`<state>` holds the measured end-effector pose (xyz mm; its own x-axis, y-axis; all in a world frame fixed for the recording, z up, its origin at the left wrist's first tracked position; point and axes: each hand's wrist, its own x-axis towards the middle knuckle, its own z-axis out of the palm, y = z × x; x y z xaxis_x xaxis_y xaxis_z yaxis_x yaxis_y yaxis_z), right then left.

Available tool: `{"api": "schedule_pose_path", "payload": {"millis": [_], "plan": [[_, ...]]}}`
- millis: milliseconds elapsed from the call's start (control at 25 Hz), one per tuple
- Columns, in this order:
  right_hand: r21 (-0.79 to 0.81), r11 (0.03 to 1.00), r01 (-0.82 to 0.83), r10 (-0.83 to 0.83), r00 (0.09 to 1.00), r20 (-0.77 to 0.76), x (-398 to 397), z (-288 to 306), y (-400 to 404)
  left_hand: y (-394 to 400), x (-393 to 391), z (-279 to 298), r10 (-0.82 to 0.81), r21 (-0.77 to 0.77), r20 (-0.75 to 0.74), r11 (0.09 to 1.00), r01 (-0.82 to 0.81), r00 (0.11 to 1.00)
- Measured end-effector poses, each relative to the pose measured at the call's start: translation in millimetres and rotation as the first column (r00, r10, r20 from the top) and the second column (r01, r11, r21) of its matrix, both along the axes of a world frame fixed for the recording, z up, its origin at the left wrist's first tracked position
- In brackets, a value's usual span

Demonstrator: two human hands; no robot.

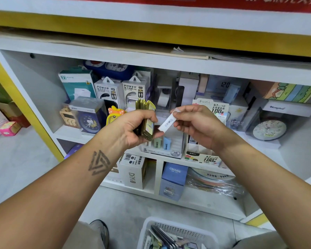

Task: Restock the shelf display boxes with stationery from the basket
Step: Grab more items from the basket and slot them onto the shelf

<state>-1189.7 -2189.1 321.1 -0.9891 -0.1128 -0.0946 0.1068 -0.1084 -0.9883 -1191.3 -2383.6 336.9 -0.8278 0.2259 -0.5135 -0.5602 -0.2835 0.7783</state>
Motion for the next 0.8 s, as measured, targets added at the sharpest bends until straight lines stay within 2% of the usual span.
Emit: {"api": "schedule_pose_path", "payload": {"millis": [120,240,280,320,360,400,440,480,520,680,800], "plan": [[0.045,0.999,-0.012,0.013,1.0,-0.023,-0.9,0.4,0.7,-5.0,-2.3,-3.5,0.0,-0.076,0.001,0.997,0.0,1.0],[0.007,0.999,-0.034,0.035,0.999,-0.042,-4.3,1.4,2.8,-9.3,-3.3,-4.9,0.011,-0.135,-0.009,0.991,-0.013,1.0],[0.025,0.999,-0.031,0.032,0.997,-0.066,-5.5,1.4,3.0,-11.3,-4.1,-5.2,0.027,-0.144,-0.015,0.989,-0.029,1.0],[0.131,0.991,-0.003,0.019,0.992,-0.125,-7.2,0.1,3.0,-13.4,-5.0,-5.4,0.043,-0.148,-0.022,0.988,-0.046,0.999],[0.33,0.942,0.063,0.011,0.976,-0.218,-9.0,-2.0,3.2,-15.4,-5.6,-5.4,0.055,-0.147,-0.029,0.987,-0.058,0.998],[0.557,0.815,0.157,0.032,0.949,-0.314,-10.5,-5.0,2.5,-16.7,-6.0,-5.6,0.061,-0.146,-0.034,0.987,-0.065,0.998],[0.711,0.66,0.241,0.078,0.92,-0.384,-11.9,-8.3,0.2,-18.0,-6.2,-5.9,0.065,-0.148,-0.039,0.986,-0.07,0.997],[0.773,0.56,0.298,0.109,0.898,-0.426,-12.8,-11.7,-2.3,-18.9,-6.4,-6.0,0.072,-0.151,-0.043,0.985,-0.078,0.996],[0.782,0.529,0.329,0.119,0.884,-0.452,-13.3,-14.2,-4.9,-20.0,-6.6,-5.8,0.087,-0.148,-0.047,0.985,-0.093,0.995],[0.699,0.587,0.408,0.053,0.842,-0.536,-18.8,-18.7,-12.4,-24.5,-7.6,-3.6,0.169,-0.1,-0.057,0.98,-0.174,0.984],[0.702,0.554,0.448,0.039,0.828,-0.56,-24.8,-22.5,-17.8,-27.1,-6.7,-3.2,0.201,-0.084,-0.061,0.975,-0.205,0.978]]}}
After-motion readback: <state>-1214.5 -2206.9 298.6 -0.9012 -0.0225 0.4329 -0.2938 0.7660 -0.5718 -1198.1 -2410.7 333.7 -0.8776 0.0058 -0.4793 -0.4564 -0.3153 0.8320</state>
